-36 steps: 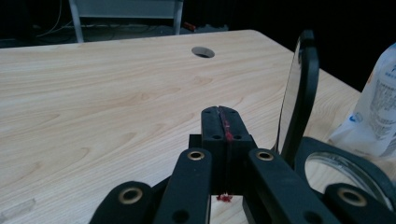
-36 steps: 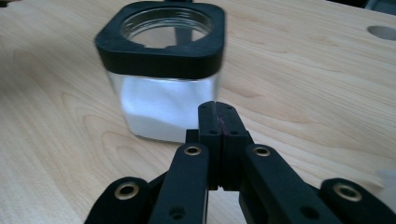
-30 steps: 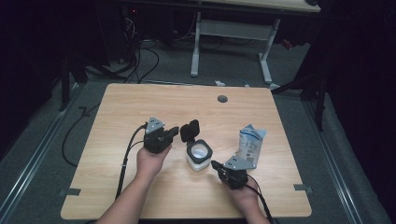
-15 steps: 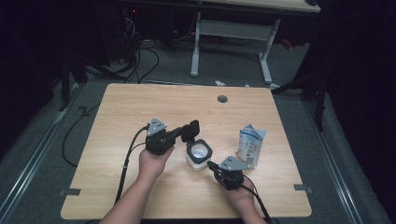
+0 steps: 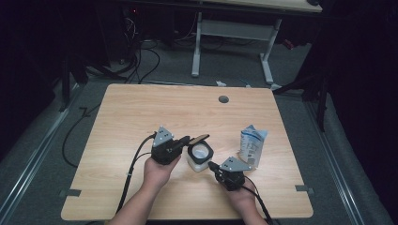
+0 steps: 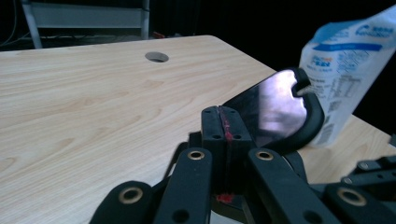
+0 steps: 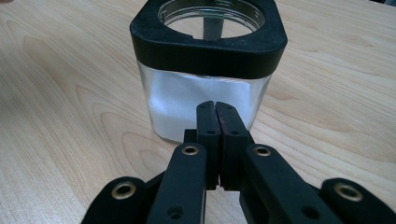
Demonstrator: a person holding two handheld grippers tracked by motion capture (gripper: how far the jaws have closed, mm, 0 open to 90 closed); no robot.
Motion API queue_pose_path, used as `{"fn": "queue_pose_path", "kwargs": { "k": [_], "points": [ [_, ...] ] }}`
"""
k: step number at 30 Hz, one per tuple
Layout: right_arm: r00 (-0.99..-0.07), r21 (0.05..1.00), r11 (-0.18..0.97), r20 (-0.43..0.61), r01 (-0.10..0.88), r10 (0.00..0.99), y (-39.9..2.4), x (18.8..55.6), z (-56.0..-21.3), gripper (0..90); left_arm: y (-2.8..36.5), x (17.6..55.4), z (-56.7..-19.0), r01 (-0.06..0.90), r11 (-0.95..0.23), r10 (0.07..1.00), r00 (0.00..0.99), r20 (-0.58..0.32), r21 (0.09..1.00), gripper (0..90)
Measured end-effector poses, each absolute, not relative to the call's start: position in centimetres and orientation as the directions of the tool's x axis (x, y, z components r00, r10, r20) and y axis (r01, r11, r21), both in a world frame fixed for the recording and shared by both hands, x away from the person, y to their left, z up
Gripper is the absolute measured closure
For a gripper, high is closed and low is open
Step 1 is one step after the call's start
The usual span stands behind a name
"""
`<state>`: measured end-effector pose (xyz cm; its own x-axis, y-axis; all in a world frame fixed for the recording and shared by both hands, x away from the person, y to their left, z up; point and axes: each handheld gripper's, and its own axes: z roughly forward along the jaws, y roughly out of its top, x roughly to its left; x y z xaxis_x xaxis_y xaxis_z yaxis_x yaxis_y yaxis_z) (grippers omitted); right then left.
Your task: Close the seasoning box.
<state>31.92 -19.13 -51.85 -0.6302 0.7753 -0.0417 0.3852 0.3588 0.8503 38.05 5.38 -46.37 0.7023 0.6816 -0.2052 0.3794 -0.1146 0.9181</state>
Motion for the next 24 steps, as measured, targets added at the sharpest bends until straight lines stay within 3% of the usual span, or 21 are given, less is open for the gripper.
{"fn": "queue_pose_path", "kwargs": {
  "k": [10, 17, 20, 24],
  "points": [
    [-0.633, 0.851, 0.362, -0.044, 0.382, 0.773, -19.1, 31.8, -51.9, 88.9, 5.6, 36.7, -47.0, 0.359, -0.126, 0.683, 0.708, -0.182, 0.925, 89.7],
    [-0.621, 0.851, 0.360, -0.052, 0.382, 0.782, -19.6, 31.8, -51.8, 88.9, 9.5, 36.0, -48.8, 0.376, -0.169, 0.748, 0.651, -0.130, 0.911, 85.6],
    [-0.608, 0.850, 0.355, -0.054, 0.388, 0.792, -19.9, 31.9, -51.9, 89.0, 11.5, 35.5, -49.7, 0.381, -0.202, 0.777, 0.623, -0.089, 0.902, 78.9],
    [-0.586, 0.851, 0.345, -0.055, 0.396, 0.808, -20.4, 32.4, -51.9, 89.0, 14.0, 34.7, -51.7, 0.381, -0.264, 0.833, 0.554, 0.010, 0.886, 62.5]
  ]
}}
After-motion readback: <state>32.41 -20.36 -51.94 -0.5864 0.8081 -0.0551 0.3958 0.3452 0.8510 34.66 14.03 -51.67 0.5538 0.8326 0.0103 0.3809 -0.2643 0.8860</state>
